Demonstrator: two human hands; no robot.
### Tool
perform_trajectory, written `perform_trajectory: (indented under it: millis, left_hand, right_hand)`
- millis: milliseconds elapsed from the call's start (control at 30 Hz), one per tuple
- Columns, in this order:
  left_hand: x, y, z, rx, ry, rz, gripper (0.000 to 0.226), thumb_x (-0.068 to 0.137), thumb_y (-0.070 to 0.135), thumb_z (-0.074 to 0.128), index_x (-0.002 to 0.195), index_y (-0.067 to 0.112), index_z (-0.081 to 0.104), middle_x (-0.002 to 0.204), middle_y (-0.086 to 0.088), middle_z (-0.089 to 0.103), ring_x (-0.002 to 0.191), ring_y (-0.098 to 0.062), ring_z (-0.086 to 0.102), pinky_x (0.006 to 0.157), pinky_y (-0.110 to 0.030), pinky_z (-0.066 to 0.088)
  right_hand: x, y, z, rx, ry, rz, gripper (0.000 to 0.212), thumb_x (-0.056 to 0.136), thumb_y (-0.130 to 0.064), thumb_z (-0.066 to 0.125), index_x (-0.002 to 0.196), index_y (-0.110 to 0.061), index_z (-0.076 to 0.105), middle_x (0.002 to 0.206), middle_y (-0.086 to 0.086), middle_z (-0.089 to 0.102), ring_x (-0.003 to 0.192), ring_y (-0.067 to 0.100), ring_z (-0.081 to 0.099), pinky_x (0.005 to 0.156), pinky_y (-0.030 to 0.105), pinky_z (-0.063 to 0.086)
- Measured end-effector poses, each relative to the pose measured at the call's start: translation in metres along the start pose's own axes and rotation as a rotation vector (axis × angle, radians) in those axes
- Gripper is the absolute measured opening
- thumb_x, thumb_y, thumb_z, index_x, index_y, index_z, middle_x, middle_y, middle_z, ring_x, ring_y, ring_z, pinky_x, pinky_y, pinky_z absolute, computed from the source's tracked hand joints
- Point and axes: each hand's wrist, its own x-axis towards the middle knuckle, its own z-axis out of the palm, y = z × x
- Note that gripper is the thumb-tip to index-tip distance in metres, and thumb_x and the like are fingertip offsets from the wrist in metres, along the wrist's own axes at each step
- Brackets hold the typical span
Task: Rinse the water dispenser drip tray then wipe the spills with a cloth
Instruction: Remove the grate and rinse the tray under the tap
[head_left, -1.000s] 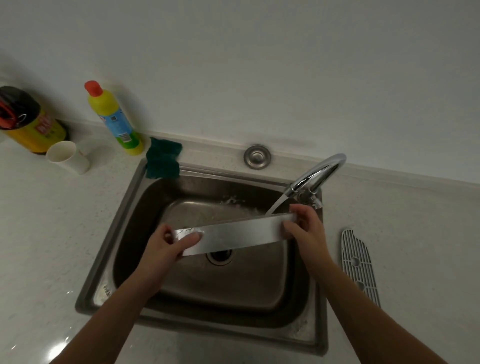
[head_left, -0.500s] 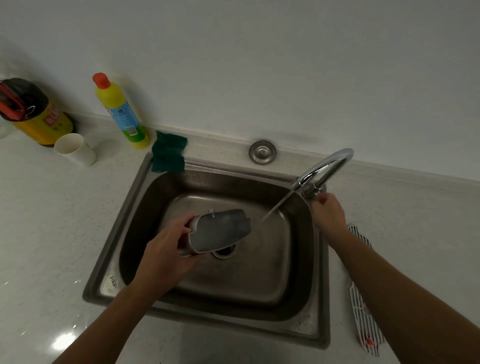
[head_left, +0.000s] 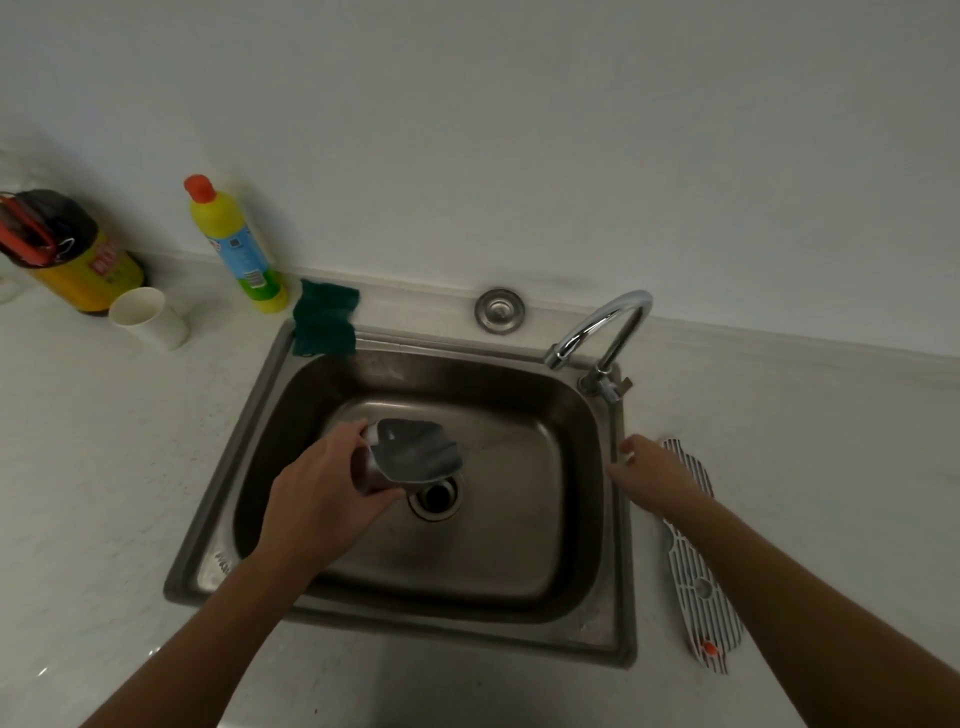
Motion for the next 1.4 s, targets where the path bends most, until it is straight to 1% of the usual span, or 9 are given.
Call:
perform_trajectory:
  millis: [67,167,333,433,567,733,933,1133,1400]
  left_hand:
    - [-0.006,0.000,0.000,0.009,0.028,0.019,0.080,0.066,0.052,0.090,0.129,0.024,0.050,0.111,0.000,0.071,0.090,-0.015,0.068,0.078,-0.034,0.059]
    - [-0.016,-0.001,0.010,0.021,-0.016,0.024,0.079,0.070,0.043,0.091,0.133,0.019,0.049,0.119,-0.006,0.071,0.099,-0.023,0.071,0.082,-0.037,0.061]
    - [-0.031,-0.008,0.027,0.217,-0.072,0.213,0.084,0.071,0.039,0.089,0.140,0.018,0.047,0.152,-0.005,0.048,0.130,-0.023,0.060,0.095,-0.030,0.051]
    - [-0.035,-0.007,0.026,0.238,-0.077,0.199,0.087,0.072,0.043,0.087,0.143,0.017,0.046,0.153,-0.005,0.048,0.132,-0.023,0.058,0.098,-0.029,0.046]
    - [-0.042,0.004,0.018,0.230,-0.032,0.146,0.091,0.071,0.047,0.088,0.145,0.018,0.044,0.145,-0.006,0.058,0.122,-0.023,0.066,0.094,-0.035,0.055]
    - [-0.057,0.011,0.000,0.253,0.100,0.127,0.090,0.057,0.049,0.097,0.129,0.012,0.058,0.116,-0.013,0.073,0.106,-0.030,0.066,0.089,-0.043,0.055]
    - [-0.065,-0.005,-0.026,0.039,0.149,-0.246,0.070,0.059,0.051,0.095,0.113,0.021,0.063,0.097,-0.001,0.070,0.090,-0.021,0.064,0.078,-0.039,0.056]
    - [-0.077,-0.073,-0.065,-0.219,0.357,-0.590,0.063,0.054,0.054,0.097,0.091,0.033,0.050,0.084,0.017,0.065,0.075,-0.007,0.065,0.061,-0.029,0.052]
    - [-0.069,-0.190,-0.094,-0.355,0.534,-0.795,0.068,0.052,0.060,0.094,0.100,0.038,0.052,0.092,0.021,0.065,0.085,0.000,0.065,0.063,-0.022,0.052]
  right_hand:
    - [-0.023,0.025,0.007,-0.185,0.067,0.072,0.052,0.091,-0.040,0.066,0.133,-0.013,0.054,0.133,0.015,0.059,0.117,0.030,0.058,0.094,0.041,0.051]
    - [-0.052,0.054,0.020,-0.345,0.130,0.188,0.067,0.087,-0.046,0.063,0.142,-0.014,0.042,0.143,0.016,0.046,0.130,0.035,0.046,0.104,0.053,0.047]
    - [-0.077,0.072,0.039,-0.316,0.065,0.287,0.095,0.085,-0.063,0.054,0.160,-0.031,0.004,0.167,0.019,0.011,0.149,0.045,0.020,0.114,0.064,0.030]
    - [-0.086,0.078,0.042,-0.253,0.090,0.280,0.090,0.088,-0.061,0.054,0.158,-0.039,0.002,0.165,0.021,0.013,0.143,0.045,0.030,0.109,0.060,0.038]
    - [-0.092,0.084,0.040,-0.240,0.110,0.233,0.080,0.094,-0.055,0.051,0.158,-0.040,0.007,0.157,0.021,0.027,0.131,0.042,0.044,0.101,0.054,0.048]
    - [-0.107,0.073,0.035,-0.205,0.211,0.103,0.074,0.086,-0.054,0.060,0.150,-0.031,0.031,0.144,0.010,0.047,0.124,0.035,0.051,0.097,0.051,0.051]
    - [-0.116,0.019,0.055,-0.072,0.231,-0.086,0.091,0.080,-0.054,0.075,0.155,-0.024,0.033,0.153,0.007,0.044,0.133,0.032,0.047,0.107,0.051,0.047]
    - [-0.114,-0.045,0.075,0.124,0.204,-0.245,0.087,0.074,-0.044,0.084,0.149,-0.026,0.044,0.146,0.006,0.050,0.125,0.028,0.053,0.102,0.050,0.051]
    - [-0.094,-0.122,0.096,0.106,0.154,-0.374,0.087,0.070,-0.034,0.090,0.146,-0.026,0.047,0.144,0.004,0.050,0.116,0.017,0.049,0.097,0.037,0.047]
